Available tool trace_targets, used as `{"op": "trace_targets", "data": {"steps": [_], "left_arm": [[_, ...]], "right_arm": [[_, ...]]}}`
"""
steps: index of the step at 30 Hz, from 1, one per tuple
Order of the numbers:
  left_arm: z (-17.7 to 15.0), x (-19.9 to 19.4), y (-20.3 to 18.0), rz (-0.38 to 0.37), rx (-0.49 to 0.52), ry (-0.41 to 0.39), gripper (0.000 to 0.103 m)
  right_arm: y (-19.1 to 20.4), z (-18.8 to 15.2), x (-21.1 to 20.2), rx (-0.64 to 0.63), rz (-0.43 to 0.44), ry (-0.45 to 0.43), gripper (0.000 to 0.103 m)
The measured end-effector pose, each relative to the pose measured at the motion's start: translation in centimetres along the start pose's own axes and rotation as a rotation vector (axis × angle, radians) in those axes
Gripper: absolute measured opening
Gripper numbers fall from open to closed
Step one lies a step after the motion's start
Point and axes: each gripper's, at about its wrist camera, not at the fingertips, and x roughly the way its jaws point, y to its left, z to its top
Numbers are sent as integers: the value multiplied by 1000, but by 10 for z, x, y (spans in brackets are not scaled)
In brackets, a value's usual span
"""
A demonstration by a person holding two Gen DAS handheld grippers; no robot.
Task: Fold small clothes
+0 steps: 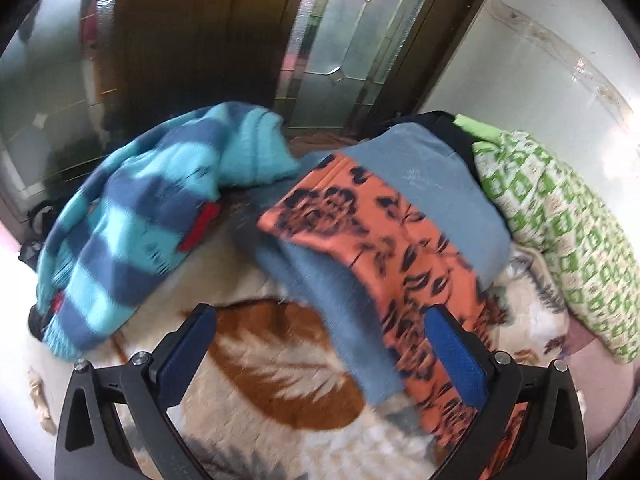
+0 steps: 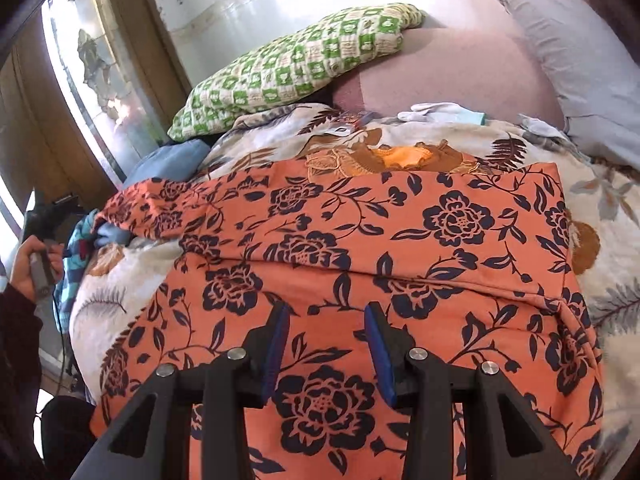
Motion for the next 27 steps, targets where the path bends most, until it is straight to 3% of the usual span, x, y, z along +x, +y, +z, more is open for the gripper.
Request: {"op": "trace_targets", "data": {"steps": [4, 6, 10, 14, 18, 21, 27], "left_arm": [[18, 35, -10, -3, -25, 141, 101], [19, 51, -10, -11, -60, 192, 79], [20, 76, -8, -10, -106, 249, 52], [21, 70, -13, 7, -95, 183, 24], [18, 44, -33, 13, -22, 93, 15], [10, 16, -65, 2, 100, 27, 12], [-20, -37, -132, -97, 268, -35, 4]], "right_arm": [[1, 5, -5, -13, 51, -15, 42], [2, 6, -9, -31, 51, -25, 42], [-6, 11, -20, 3, 43, -62, 42], [-22, 15, -28, 60, 20, -98, 42], [-42, 19, -37, 152, 11, -132, 42], [-62, 20, -43, 239, 23, -150, 42], [-103, 18, -67, 389, 31, -213, 42]]}}
